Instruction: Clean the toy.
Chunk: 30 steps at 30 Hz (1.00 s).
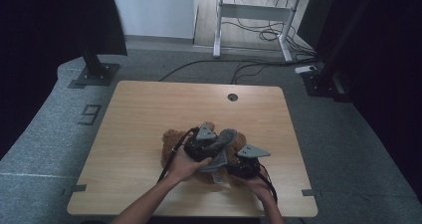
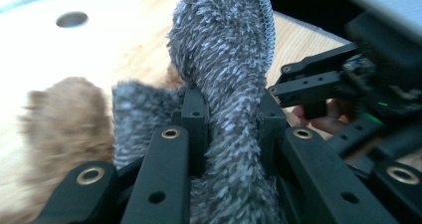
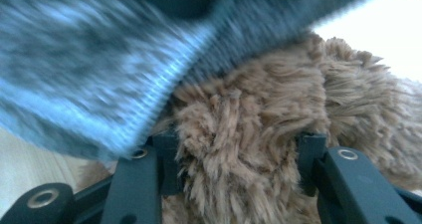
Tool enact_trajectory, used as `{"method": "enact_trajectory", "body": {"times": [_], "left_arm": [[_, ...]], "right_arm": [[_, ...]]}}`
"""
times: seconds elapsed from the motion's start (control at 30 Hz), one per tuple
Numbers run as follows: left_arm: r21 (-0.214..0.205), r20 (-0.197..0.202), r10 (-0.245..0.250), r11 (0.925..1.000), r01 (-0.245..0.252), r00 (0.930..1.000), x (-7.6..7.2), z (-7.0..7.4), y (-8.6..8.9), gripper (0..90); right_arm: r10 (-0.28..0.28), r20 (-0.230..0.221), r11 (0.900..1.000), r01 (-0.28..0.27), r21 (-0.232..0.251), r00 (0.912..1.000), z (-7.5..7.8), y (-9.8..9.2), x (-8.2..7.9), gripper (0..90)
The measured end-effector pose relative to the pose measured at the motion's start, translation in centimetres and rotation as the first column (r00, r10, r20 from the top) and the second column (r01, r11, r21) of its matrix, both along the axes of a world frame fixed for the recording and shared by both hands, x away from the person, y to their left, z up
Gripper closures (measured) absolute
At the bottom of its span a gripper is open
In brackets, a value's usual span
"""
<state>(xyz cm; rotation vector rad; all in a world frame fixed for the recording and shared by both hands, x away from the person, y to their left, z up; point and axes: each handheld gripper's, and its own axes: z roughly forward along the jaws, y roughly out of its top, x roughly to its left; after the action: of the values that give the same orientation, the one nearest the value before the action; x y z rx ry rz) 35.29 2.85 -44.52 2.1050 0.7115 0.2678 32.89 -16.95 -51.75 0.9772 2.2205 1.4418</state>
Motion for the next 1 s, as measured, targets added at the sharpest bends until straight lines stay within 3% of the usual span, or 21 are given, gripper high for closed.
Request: {"method": "enact_trajectory", "body": {"times": [0.23,0.43,0.67,0.87,1.0], "left_arm": [[-0.005,0.005,0.026,0.9996,-0.026,0.9996,0.1,-0.5,1.3,73.2],[0.002,0.026,0.099,0.9951,-0.099,0.9947,0.7,-0.5,4.5,73.1],[-0.083,-0.016,0.202,0.9757,-0.203,0.9793,1.7,-0.8,10.8,73.2],[-0.084,-0.010,0.277,0.9574,-0.276,0.9609,1.5,-0.9,14.6,73.2],[-0.068,-0.007,0.302,0.9510,-0.302,0.9533,1.0,-1.8,15.9,73.3]], "right_arm": [[0.000,0.016,0.9999,0.000,-0.016,0.9999,-0.1,0.1,-0.1,53.6],[0.002,0.015,1.0000,-0.002,-0.004,0.9999,-0.2,-0.1,-0.2,53.9],[0.015,0.021,0.9999,-0.015,-0.005,0.9997,-0.2,-0.1,-0.3,54.0],[0.014,0.018,0.9999,-0.014,-0.003,0.9997,-0.2,-0.2,-0.3,54.0],[0.014,0.018,0.9999,-0.014,-0.003,0.9997,-0.2,-0.1,-0.3,53.9]]}}
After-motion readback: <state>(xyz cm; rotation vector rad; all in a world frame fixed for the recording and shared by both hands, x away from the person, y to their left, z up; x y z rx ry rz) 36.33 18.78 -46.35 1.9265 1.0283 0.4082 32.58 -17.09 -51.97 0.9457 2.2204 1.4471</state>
